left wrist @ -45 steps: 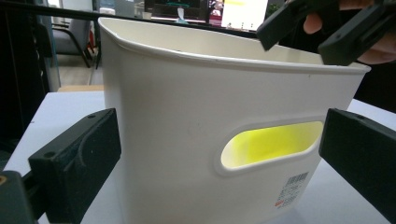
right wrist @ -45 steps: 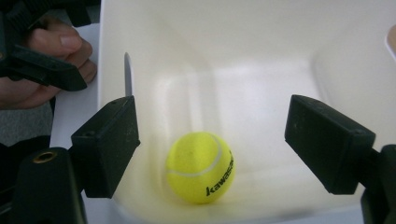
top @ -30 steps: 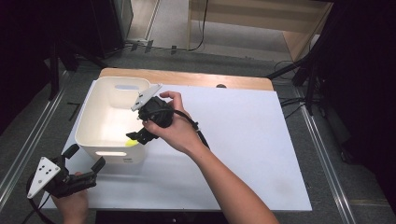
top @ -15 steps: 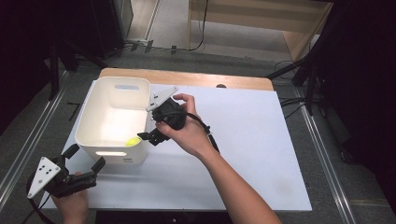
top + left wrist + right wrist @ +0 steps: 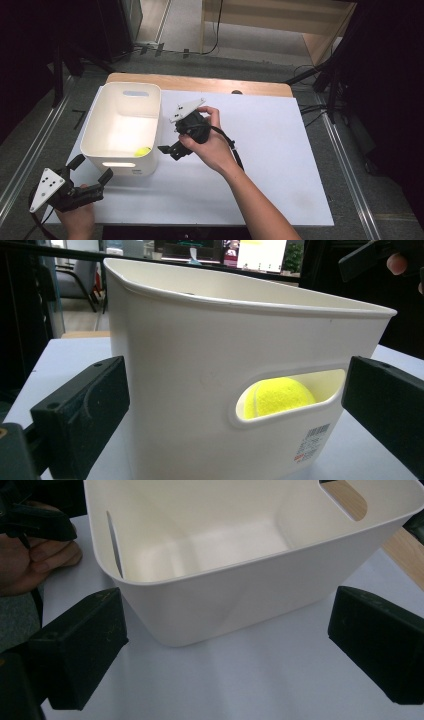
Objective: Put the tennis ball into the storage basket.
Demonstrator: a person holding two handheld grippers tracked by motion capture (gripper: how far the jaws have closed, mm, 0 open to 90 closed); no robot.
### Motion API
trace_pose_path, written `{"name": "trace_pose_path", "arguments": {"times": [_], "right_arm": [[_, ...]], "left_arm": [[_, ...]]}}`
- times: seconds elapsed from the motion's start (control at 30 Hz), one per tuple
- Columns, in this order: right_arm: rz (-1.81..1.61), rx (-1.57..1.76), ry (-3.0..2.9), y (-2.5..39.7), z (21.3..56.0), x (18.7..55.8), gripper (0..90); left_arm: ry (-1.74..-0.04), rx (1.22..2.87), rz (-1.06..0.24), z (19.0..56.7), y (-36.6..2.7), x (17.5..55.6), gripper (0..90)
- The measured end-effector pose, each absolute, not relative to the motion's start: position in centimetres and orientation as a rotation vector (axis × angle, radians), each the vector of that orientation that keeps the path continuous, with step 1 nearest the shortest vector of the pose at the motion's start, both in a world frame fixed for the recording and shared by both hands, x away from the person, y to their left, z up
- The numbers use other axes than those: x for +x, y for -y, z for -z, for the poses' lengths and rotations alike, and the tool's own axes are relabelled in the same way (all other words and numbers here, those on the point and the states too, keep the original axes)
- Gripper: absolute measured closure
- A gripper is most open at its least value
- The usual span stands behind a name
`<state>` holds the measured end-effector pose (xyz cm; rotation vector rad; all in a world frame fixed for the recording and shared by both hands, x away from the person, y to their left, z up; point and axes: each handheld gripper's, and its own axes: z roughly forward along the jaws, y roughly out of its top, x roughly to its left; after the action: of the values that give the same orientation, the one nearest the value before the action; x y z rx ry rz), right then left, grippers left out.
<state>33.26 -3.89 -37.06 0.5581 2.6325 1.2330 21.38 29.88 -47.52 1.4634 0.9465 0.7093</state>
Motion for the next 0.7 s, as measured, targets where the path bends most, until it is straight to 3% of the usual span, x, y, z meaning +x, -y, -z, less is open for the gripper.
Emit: {"name": "trace_pose_path", "arguments": {"times": [0.7], "right_arm": [[-1.269,0.638,-2.582,6.7,39.2,32.3,0.0]], "left_arm": [[-0.943,1.468,-0.707,47.5,-29.8,21.4,0.0]]}}
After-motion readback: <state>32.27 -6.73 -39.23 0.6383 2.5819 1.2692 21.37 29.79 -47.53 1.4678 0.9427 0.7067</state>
